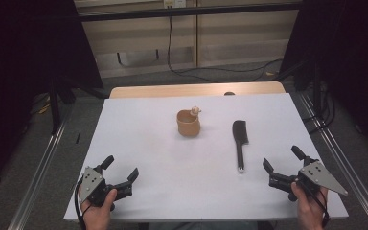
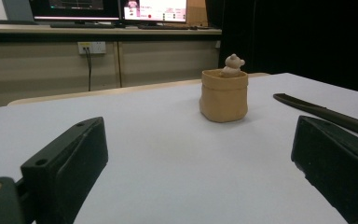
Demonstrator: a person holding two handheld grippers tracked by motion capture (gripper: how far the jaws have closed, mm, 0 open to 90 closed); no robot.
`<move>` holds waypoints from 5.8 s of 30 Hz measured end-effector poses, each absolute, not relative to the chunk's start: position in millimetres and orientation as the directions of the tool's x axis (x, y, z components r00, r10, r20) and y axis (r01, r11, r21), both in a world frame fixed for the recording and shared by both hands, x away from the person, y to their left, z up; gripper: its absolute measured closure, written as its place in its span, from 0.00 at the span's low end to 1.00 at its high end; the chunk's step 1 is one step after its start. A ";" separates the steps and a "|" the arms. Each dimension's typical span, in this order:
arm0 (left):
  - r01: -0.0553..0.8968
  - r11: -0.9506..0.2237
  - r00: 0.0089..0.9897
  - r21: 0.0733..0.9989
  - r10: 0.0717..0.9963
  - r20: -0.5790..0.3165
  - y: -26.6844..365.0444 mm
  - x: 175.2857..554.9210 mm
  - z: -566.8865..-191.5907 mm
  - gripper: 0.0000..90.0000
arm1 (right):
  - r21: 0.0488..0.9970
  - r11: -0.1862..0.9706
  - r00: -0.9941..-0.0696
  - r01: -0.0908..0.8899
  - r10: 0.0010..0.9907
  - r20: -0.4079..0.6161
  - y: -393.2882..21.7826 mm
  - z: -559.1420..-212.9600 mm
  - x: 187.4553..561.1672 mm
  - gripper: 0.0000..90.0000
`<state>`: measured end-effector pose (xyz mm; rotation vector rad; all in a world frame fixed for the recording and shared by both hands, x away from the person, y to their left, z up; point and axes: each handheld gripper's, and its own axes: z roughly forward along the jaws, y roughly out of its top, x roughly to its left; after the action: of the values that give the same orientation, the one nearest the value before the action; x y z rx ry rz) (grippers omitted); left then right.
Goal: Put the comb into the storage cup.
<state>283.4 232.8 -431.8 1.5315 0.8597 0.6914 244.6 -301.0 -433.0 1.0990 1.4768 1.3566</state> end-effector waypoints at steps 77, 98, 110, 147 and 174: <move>0.150 -0.066 0.583 0.986 0.812 -0.035 226.5 288.0 -431.7 0.04 | 0.978 0.061 -0.615 0.198 0.785 0.076 -232.3 -409.8 320.9 0.02; 0.165 -0.035 0.574 0.986 0.816 -0.067 229.9 292.1 -431.6 0.04 | 0.967 0.093 -0.644 0.238 0.760 0.085 -217.0 -417.8 329.0 0.20; 0.159 -0.049 0.589 0.986 0.806 -0.055 224.1 292.2 -431.7 0.04 | 0.950 0.140 -0.703 0.279 0.704 0.102 -216.2 -415.2 333.4 0.74; 0.168 -0.066 0.612 0.984 0.790 -0.051 220.4 289.5 -432.8 0.04 | 0.721 0.232 -0.598 0.653 0.742 0.303 -221.0 -425.0 341.2 1.00; 0.159 -0.068 0.603 0.985 0.796 -0.043 223.0 287.8 -431.7 0.04 | 0.598 0.289 -0.530 0.747 0.803 0.274 -231.4 -443.6 337.5 1.00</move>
<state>287.8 223.0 -431.7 1.5817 0.8220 0.6354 337.5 -231.4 -443.6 1.4808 2.4577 1.0694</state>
